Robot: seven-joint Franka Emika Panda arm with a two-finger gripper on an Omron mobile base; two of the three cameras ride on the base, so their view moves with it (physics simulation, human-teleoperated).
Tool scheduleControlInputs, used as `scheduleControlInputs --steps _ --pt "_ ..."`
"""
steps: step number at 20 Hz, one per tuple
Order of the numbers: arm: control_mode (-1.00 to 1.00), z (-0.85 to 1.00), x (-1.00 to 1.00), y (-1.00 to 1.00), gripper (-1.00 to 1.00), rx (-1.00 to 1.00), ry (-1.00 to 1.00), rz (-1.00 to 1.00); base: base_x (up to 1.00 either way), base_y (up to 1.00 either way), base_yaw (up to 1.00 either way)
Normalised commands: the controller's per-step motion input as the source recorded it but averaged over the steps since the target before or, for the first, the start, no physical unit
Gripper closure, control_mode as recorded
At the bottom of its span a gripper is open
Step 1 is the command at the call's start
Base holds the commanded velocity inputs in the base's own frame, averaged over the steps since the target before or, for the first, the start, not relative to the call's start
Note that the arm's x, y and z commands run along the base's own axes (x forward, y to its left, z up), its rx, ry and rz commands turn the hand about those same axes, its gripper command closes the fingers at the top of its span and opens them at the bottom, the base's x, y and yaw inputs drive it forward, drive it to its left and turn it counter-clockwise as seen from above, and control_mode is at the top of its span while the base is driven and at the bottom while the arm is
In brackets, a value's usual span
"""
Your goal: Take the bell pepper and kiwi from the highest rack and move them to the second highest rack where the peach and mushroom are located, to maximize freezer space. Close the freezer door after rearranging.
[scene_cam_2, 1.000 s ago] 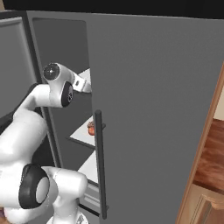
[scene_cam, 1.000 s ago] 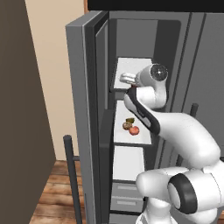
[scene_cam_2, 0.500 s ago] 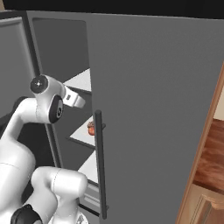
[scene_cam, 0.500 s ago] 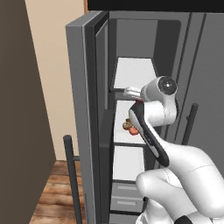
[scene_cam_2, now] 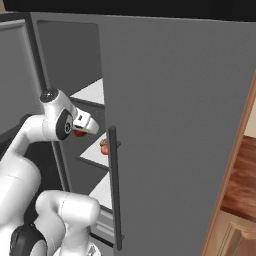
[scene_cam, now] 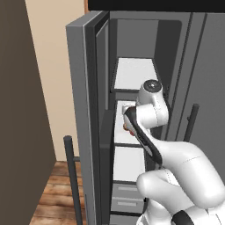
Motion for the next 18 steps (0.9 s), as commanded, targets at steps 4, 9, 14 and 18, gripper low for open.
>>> scheduleControlInputs --steps 4,9,14,18 --pt "-1.00 -0.58 0.34 0.00 1.00 -0.08 0.17 0.03 0.00 0.00 0.00" --pt "-1.00 -0.58 0.44 0.00 1.00 -0.05 0.02 0.04 0.00 0.00 0.00" --pt "-1.00 -0.60 0.53 -0.02 1.00 0.00 0.00 0.07 0.00 0.00 0.00" --pt "-1.00 -0.55 0.61 -0.08 1.00 0.00 0.00 0.10 0.00 0.00 0.00"
